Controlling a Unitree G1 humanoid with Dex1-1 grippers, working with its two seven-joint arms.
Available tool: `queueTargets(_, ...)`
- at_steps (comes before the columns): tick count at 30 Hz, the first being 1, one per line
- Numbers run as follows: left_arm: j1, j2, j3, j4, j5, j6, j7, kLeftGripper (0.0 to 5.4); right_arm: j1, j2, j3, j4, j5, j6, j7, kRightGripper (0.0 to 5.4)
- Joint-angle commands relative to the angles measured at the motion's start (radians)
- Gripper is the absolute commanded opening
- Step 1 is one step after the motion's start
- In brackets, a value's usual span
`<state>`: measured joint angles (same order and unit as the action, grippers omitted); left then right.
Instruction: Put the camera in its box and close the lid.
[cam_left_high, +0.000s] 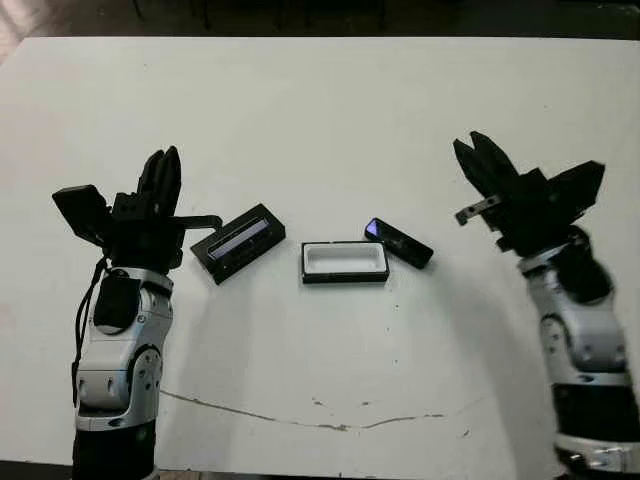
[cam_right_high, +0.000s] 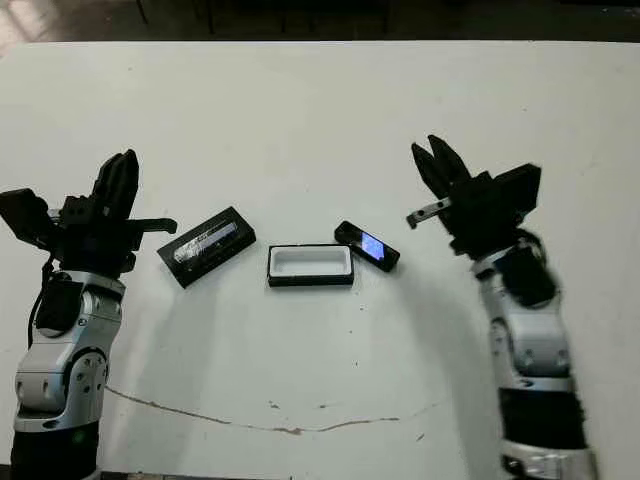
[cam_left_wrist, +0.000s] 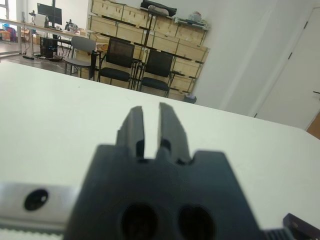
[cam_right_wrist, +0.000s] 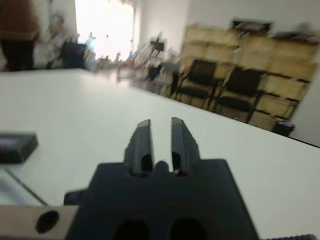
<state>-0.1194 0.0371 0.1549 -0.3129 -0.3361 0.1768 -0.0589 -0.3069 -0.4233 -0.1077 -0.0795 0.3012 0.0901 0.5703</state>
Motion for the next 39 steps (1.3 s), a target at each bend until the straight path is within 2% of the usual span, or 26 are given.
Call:
queueTargets(1, 0.006, 0.011, 0.004, 0.005, -0.001, 0.028, 0.001, 0.00, -0.016, -0.084, 0.012, -0.008, 0.003, 0.079, 0.072, 0.77)
queueTargets(7, 0.007, 0.009, 0.004, 0.005, 0.000, 0.025, -0.001, 0.00, -0.006, -0.184, 0.064, -0.110, 0.021, 0.287, 0.154, 2.11)
queueTargets(11, 0.012, 0.014, 0.008, -0.001, -0.001, 0.023, -0.005, 0.00, 0.024, -0.205, 0.086, -0.167, 0.021, 0.360, 0.167, 3.01)
queueTargets(16, 0.018, 0.016, 0.014, -0.004, -0.008, 0.032, -0.008, 0.00, 0.052, -0.194, 0.099, -0.189, 0.018, 0.422, 0.154, 4.11)
queueTargets(18, 0.021, 0.017, 0.014, -0.008, -0.008, 0.037, -0.007, 0.00, 0.056, -0.184, 0.109, -0.171, 0.016, 0.396, 0.168, 4.05)
queueTargets(21, 0.025, 0.018, 0.014, -0.011, -0.005, 0.039, -0.006, 0.00, 0.064, -0.169, 0.126, -0.141, 0.014, 0.363, 0.186, 3.64)
queueTargets(25, 0.028, 0.025, 0.017, -0.007, -0.001, 0.029, -0.014, 0.00, 0.074, -0.156, 0.138, -0.134, 0.026, 0.387, 0.187, 3.38)
queueTargets(36, 0.032, 0.026, 0.023, -0.015, -0.005, 0.045, -0.012, 0.00, 0.100, -0.147, 0.140, -0.125, 0.035, 0.396, 0.182, 1.38)
queueTargets(39, 0.031, 0.025, 0.024, -0.014, -0.004, 0.049, -0.012, 0.00, 0.104, -0.151, 0.140, -0.127, 0.043, 0.396, 0.191, 1.53)
